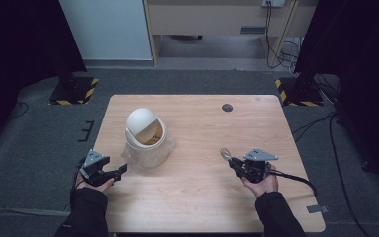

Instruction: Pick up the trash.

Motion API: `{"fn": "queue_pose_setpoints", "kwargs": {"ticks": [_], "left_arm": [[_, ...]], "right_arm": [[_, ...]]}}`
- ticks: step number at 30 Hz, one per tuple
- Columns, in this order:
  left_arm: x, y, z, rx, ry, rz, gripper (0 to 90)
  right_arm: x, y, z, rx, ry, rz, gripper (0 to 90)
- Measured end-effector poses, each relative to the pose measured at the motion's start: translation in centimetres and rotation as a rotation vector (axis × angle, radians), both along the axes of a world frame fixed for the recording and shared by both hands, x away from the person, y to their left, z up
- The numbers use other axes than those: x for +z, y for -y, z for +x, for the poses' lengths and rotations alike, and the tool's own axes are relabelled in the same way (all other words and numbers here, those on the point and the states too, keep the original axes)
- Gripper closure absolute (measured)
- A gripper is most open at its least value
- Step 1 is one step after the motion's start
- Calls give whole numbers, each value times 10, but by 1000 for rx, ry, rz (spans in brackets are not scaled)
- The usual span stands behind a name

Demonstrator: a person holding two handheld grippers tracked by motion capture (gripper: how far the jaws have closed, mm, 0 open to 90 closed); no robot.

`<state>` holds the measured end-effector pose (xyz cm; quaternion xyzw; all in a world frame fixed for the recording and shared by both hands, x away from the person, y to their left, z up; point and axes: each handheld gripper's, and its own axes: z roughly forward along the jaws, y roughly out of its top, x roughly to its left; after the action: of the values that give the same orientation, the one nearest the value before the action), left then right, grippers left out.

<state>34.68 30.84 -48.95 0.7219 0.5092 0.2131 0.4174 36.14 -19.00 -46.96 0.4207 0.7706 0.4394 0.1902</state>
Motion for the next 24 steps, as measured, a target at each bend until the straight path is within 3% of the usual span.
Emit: {"fn": "queue_pose_setpoints", "kwargs": {"ticks": [3,8,15,24], "left_arm": [[3,2,-1,1,22,2,159],[12,3,-4,10,73,-38,159],[32,6,-15,7,213,-101,172],[60,18,-28,-33,345,-154,185]], "right_arm": [[11,7,1,-11,40,54,800],[30,15,0,7,116,108,800],[53,17,-2,45,187,161,800],[79,6,-6,94,256,198,800]]}}
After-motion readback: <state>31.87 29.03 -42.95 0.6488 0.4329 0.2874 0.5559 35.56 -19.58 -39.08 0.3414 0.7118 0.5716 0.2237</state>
